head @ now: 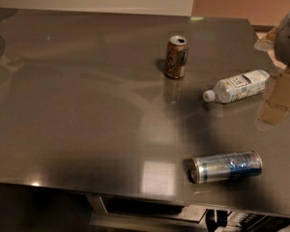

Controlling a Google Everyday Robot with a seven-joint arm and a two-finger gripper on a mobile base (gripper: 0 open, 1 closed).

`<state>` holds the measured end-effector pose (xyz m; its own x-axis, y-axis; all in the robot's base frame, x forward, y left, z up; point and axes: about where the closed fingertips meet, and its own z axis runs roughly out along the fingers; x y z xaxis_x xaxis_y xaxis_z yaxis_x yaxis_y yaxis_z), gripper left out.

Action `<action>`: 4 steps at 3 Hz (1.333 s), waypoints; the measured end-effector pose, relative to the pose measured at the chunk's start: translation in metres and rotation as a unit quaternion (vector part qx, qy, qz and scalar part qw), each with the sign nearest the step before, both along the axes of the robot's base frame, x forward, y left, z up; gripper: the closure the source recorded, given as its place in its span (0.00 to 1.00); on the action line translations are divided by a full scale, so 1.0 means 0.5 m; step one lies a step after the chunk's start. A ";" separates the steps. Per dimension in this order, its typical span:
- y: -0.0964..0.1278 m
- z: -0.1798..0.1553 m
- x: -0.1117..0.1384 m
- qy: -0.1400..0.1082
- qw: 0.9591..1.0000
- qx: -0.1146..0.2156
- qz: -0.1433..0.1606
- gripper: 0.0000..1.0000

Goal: Pick redbull can

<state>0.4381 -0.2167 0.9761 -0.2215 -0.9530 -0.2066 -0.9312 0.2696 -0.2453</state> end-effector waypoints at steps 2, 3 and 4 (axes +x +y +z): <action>0.009 -0.015 -0.017 0.013 1.000 0.004 0.025 0.00; 0.019 -0.046 -0.057 0.031 0.998 0.017 0.054 0.00; 0.025 -0.100 -0.094 0.041 0.995 0.021 0.085 0.00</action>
Offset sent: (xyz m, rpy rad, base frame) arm -0.0234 0.0090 -0.0242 0.0210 0.0951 0.1294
